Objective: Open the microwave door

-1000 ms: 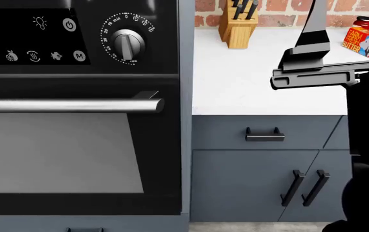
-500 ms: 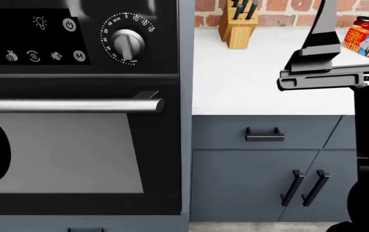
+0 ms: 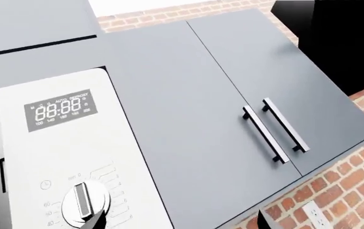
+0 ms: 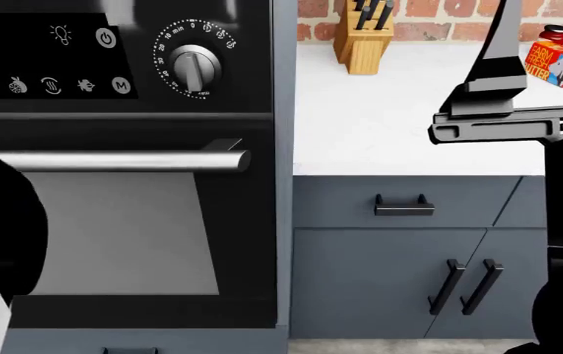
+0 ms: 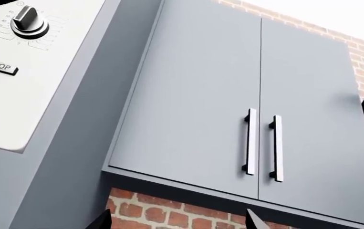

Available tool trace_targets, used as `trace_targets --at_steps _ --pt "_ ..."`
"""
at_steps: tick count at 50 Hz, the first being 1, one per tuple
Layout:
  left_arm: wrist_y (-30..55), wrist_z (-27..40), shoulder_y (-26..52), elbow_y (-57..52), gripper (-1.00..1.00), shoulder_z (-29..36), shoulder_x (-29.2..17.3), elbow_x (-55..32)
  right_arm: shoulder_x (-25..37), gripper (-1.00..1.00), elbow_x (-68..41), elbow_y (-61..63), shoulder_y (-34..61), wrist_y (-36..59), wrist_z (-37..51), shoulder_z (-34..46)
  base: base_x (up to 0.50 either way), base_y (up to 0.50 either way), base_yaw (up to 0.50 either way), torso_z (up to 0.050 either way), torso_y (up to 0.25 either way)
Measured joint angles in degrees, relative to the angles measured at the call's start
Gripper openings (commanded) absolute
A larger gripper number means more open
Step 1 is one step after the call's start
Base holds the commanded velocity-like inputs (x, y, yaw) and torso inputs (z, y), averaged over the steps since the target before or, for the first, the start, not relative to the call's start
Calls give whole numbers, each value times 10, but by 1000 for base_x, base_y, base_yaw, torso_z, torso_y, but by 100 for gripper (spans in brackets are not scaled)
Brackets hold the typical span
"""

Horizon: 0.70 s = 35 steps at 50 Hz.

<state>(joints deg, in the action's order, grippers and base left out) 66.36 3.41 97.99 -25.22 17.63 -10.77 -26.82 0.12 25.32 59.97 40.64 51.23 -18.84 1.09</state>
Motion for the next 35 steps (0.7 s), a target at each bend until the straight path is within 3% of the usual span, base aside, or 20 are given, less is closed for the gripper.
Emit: trace_targets --at_steps 15,35 --pt "-98 -22 11 156 100 37 7 38 0 100 4 0 4 3 -5 -2 0 0 0 0 0" --pt "-171 -28 15 269 100 51 -14 72 0 100 6 0 2 0 -6 -5 0 0 0 0 0"
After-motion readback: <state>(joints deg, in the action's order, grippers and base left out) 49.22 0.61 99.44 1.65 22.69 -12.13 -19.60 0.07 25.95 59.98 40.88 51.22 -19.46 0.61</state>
